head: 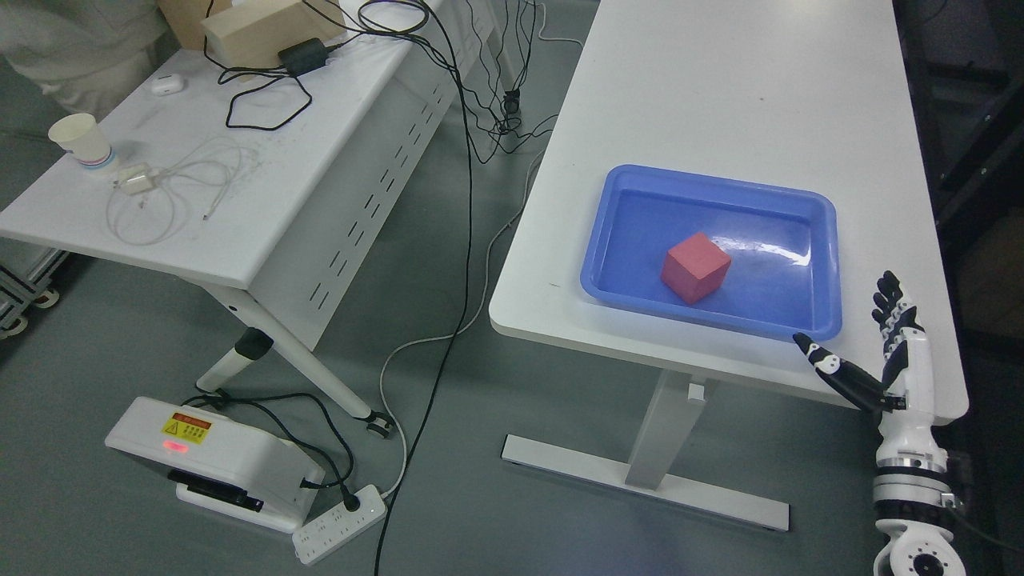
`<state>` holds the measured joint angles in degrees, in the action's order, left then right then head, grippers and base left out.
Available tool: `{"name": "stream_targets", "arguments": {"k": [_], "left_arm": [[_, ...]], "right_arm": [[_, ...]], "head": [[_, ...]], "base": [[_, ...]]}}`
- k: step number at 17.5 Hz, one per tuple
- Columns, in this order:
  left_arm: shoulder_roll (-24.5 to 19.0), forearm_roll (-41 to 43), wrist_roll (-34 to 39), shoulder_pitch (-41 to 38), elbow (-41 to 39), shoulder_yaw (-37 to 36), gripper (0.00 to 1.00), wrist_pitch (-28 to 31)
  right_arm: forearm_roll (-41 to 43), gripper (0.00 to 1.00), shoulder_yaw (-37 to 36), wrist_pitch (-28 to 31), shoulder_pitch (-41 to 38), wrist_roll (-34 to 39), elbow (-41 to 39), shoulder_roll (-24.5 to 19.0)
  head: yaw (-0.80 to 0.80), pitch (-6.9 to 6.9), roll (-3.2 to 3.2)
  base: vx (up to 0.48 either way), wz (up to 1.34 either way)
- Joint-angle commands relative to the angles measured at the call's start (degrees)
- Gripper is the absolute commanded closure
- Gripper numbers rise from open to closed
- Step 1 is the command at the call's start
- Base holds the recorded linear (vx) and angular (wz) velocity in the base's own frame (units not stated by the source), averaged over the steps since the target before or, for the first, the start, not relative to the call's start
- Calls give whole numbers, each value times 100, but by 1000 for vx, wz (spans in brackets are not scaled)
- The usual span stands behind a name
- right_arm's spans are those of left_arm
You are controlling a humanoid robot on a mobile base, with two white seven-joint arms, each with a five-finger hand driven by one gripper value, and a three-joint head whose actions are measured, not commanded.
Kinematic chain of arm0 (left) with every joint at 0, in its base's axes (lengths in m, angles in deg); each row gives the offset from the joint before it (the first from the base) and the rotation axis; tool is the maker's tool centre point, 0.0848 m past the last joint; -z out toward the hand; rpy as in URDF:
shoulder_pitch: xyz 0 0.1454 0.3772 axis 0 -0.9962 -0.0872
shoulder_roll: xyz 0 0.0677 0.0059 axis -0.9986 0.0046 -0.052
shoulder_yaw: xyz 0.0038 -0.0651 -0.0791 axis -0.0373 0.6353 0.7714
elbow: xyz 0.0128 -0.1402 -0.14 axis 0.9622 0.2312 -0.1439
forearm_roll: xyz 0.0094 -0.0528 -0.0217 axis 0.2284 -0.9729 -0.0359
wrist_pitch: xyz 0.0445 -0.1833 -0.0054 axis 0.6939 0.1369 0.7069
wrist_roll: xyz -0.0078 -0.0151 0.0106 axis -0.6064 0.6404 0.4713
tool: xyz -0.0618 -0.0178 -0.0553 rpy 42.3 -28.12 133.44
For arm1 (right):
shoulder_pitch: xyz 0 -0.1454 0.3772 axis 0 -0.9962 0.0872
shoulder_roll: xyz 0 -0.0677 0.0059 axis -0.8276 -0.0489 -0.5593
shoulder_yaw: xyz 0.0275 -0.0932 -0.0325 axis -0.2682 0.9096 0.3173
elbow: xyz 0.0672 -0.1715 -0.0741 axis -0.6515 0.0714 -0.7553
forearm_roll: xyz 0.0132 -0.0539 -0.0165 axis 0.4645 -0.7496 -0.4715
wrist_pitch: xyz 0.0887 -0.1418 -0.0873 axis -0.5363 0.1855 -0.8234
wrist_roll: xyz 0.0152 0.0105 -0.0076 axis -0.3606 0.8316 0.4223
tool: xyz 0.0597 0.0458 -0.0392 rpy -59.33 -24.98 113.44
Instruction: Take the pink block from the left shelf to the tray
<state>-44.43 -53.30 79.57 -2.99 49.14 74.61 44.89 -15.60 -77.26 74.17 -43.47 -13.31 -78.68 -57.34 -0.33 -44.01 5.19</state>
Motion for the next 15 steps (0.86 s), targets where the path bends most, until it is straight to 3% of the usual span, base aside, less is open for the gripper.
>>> {"name": "stream_targets", "arguments": {"k": [1,15], "left_arm": [[-100,9,2,132,-100,0,0,-1],[-100,9,2,132,-100,0,0,-1]], "right_arm": [[94,0,-153,35,0,25,2,1],[94,0,-144,35,9,51,11,10]], "head": [[0,0,0],[0,0,0]], "base": [[-167,-236],[-149,-68]]}}
